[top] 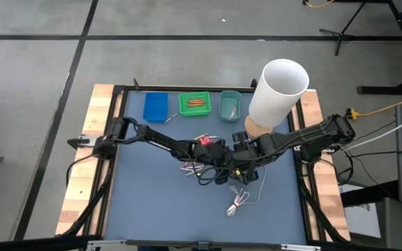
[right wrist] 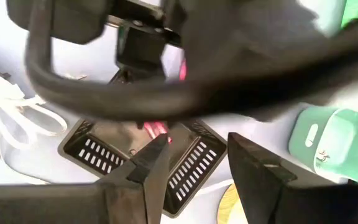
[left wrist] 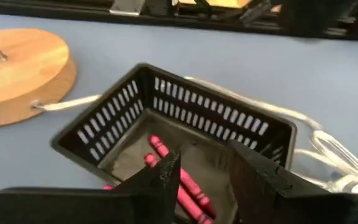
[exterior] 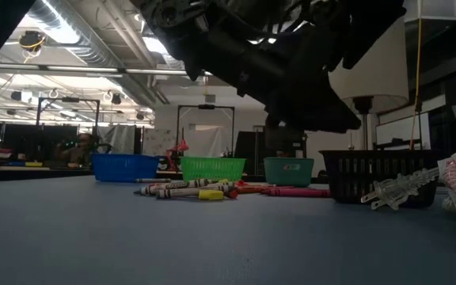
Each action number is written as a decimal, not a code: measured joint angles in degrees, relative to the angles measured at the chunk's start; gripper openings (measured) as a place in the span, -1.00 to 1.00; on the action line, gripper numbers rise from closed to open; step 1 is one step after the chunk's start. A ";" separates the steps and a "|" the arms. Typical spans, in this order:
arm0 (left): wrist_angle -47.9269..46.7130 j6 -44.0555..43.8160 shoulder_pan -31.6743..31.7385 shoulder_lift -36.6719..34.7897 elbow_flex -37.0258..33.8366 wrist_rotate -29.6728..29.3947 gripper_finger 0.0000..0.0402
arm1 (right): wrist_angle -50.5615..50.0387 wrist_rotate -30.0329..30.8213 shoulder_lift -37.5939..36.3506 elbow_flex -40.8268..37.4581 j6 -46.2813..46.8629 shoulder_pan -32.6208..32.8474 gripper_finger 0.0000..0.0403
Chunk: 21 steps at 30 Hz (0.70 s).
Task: Sort crayons
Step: Put the gray crayon into the dark green bin
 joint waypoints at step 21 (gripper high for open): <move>-48.62 8.95 6.84 -18.18 -0.02 -4.06 -0.42 | 0.07 -0.03 0.02 0.00 0.23 0.00 -0.19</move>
